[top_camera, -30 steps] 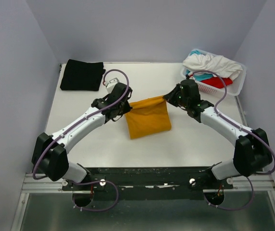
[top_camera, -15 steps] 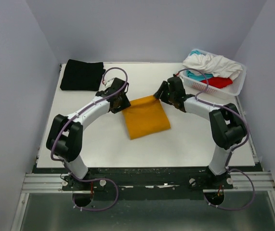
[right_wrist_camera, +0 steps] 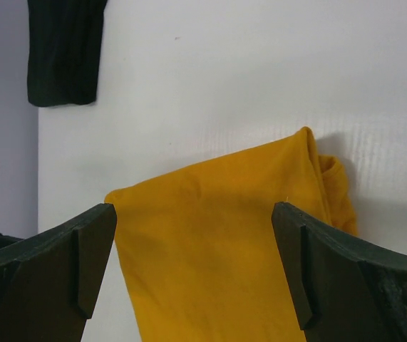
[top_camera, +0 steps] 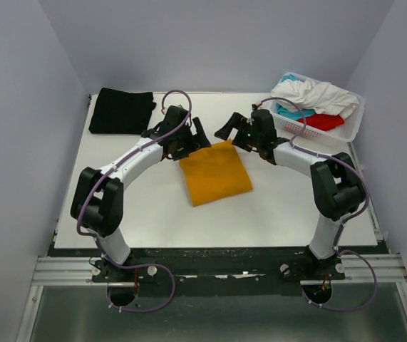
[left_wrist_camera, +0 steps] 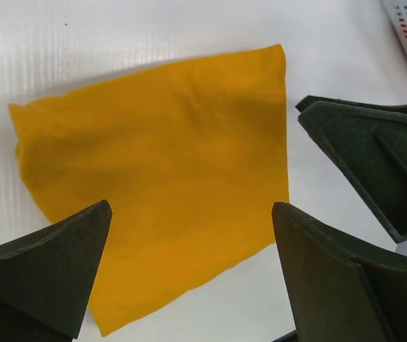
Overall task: Fold and stack the t-shirts
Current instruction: Fold the long partially folded tshirt into a neat square, then smooth out wrinkles on the folded tshirt
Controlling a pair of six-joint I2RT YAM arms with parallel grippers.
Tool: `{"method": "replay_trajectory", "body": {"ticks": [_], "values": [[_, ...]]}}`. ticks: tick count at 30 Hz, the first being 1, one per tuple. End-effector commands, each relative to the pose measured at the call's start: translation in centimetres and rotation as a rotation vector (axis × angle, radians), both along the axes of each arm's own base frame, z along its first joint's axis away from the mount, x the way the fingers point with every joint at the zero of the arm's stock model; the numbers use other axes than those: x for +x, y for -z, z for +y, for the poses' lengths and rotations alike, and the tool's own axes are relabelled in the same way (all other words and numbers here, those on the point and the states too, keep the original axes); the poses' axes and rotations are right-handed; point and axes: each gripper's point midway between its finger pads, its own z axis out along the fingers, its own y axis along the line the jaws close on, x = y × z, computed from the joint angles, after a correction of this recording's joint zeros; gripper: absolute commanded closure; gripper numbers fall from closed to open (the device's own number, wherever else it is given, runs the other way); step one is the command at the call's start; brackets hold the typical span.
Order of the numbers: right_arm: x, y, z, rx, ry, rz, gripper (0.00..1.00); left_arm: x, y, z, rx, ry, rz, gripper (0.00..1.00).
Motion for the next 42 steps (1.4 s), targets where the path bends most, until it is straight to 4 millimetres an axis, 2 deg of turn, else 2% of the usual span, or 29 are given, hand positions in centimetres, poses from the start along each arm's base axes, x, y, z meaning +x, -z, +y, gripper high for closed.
{"method": "replay_trajectory", "body": {"ticks": [1, 5, 7, 11, 15, 18, 20, 24, 26, 29, 32, 36, 39, 42], "values": [[0.1, 1.7, 2.8, 0.107, -0.106, 0.043, 0.0, 0.9, 2.7, -0.6, 0.001, 0.049, 0.069, 0.02], [1.8, 6.0, 2.0, 0.055, -0.026, 0.071, 0.0, 2.4, 6.0, 0.9, 0.029, -0.006, 0.109, 0.01], [1.7, 7.9, 1.5, 0.036, 0.0, 0.084, 0.0, 2.9, 7.7, 1.4, 0.036, -0.019, 0.15, 0.01], [0.0, 9.9, 0.5, 0.08, 0.04, 0.071, 0.0, 3.4, 9.8, 1.2, 0.027, -0.024, 0.197, 0.01], [-3.0, 10.4, -0.9, 0.127, 0.084, 0.099, 0.0, 3.8, 9.0, 0.8, 0.022, -0.007, 0.181, 0.01], [-4.1, 9.3, -1.7, 0.13, 0.099, 0.082, 0.0, 3.7, 7.7, 1.1, 0.029, 0.001, 0.152, 0.01], [-3.4, 8.3, -2.2, 0.071, 0.104, 0.057, 0.0, 3.4, 6.5, 1.2, 0.029, 0.014, 0.115, 0.01], [-1.9, 4.0, -2.1, 0.005, 0.07, -0.017, 0.0, 2.4, 3.4, 2.1, 0.069, 0.059, 0.035, 0.01], [-1.8, 2.0, -2.5, -0.007, 0.076, -0.062, 0.0, 1.5, 1.8, 3.0, 0.113, 0.066, -0.014, 0.01], [-2.6, 1.1, -4.1, -0.047, 0.122, -0.087, 0.0, 0.1, 0.8, 4.3, 0.165, 0.085, -0.052, 0.01], [-4.6, 1.4, -6.0, -0.085, 0.163, -0.072, 0.0, -0.9, 2.2, 5.7, 0.234, 0.082, 0.0, 0.01], [-7.1, 1.0, -8.3, -0.11, 0.222, -0.072, 0.0, -1.6, 4.5, 4.8, 0.22, 0.139, 0.072, 0.02], [-8.1, 0.1, -9.4, -0.122, 0.253, -0.085, 0.0, -1.8, 6.3, 5.0, 0.235, 0.124, 0.118, 0.03], [-8.4, -1.0, -9.6, -0.11, 0.256, -0.107, 0.0, -2.4, 8.0, 5.0, 0.232, 0.121, 0.171, 0.1]]}}
